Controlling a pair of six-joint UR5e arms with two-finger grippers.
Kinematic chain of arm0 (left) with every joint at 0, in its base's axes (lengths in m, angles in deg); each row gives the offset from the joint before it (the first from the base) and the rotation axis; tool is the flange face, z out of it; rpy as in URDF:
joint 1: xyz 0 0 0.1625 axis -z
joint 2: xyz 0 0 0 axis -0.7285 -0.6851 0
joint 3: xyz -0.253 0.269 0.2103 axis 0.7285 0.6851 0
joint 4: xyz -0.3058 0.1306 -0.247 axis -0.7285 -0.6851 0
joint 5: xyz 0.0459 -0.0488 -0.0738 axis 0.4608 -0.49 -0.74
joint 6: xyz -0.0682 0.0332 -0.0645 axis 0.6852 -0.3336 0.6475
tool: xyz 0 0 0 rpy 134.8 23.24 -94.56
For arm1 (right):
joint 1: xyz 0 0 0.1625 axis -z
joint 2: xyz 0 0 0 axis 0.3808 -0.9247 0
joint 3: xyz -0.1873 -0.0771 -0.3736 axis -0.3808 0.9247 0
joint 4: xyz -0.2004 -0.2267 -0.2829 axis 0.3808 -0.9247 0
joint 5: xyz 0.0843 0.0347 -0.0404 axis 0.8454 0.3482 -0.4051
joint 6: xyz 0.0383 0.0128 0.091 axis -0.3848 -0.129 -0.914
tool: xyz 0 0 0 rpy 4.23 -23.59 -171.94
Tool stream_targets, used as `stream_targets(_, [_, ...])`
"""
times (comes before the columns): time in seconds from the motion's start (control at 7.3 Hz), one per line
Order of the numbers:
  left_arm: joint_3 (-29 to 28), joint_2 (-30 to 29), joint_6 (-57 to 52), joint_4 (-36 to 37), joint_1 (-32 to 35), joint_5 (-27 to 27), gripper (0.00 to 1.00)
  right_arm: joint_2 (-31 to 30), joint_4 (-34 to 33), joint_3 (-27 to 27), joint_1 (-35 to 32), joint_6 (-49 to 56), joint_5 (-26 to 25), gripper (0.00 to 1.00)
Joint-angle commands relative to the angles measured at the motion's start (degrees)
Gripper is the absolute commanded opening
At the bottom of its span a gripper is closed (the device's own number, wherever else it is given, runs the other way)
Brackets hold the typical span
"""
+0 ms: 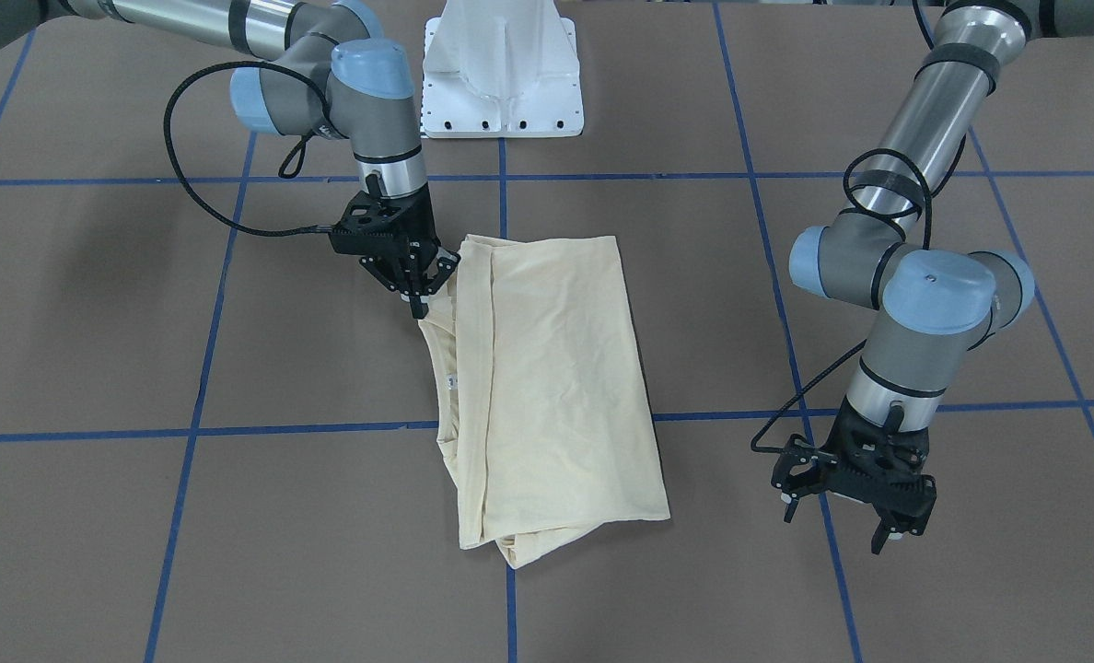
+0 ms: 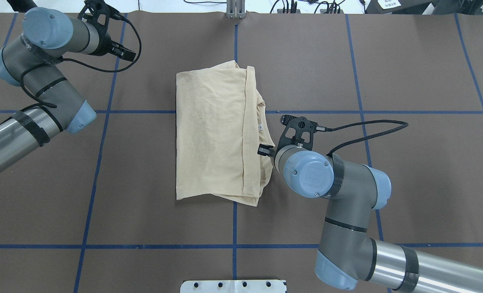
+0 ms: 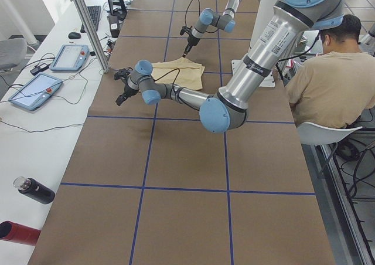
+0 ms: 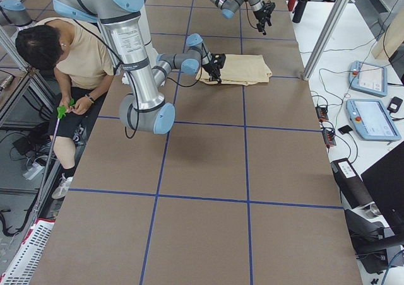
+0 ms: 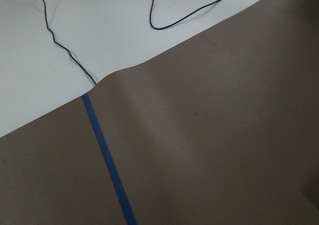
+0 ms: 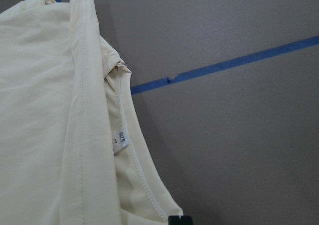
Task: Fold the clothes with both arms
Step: 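Drag the shirt with the right gripper toward the table center and release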
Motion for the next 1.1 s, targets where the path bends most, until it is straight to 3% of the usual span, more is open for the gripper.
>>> stream_targets(0.0, [0.01, 0.00, 0.00, 0.00, -0.09, 0.00, 1.00, -1.76, -0.19, -1.14, 1.46, -0.22, -0.89, 0.33])
stream_targets(0.14, [0.01, 0.00, 0.00, 0.00, -0.09, 0.00, 1.00, -1.06, -0.28, -0.70, 1.90, -0.14, -1.50, 0.99])
stream_targets(0.27, [0.01, 0.00, 0.00, 0.00, -0.09, 0.00, 1.00, 0.43, -2.19, -0.61, 0.68, 0.65, -1.33, 1.00])
stream_targets(0.55, [0.01, 0.00, 0.00, 0.00, -0.09, 0.00, 1.00, 9.54, -16.56, 0.00, -0.03, 0.74, -0.72, 1.00])
stream_targets(0.82, [0.01, 0.00, 0.00, 0.00, -0.09, 0.00, 1.00, 18.06, -18.47, 13.20, 0.06, 2.66, 2.17, 1.00])
stream_targets(0.96, [0.01, 0.00, 0.00, 0.00, -0.09, 0.00, 1.00, 18.98, -18.73, 15.10, 0.06, 5.55, 2.36, 1.00])
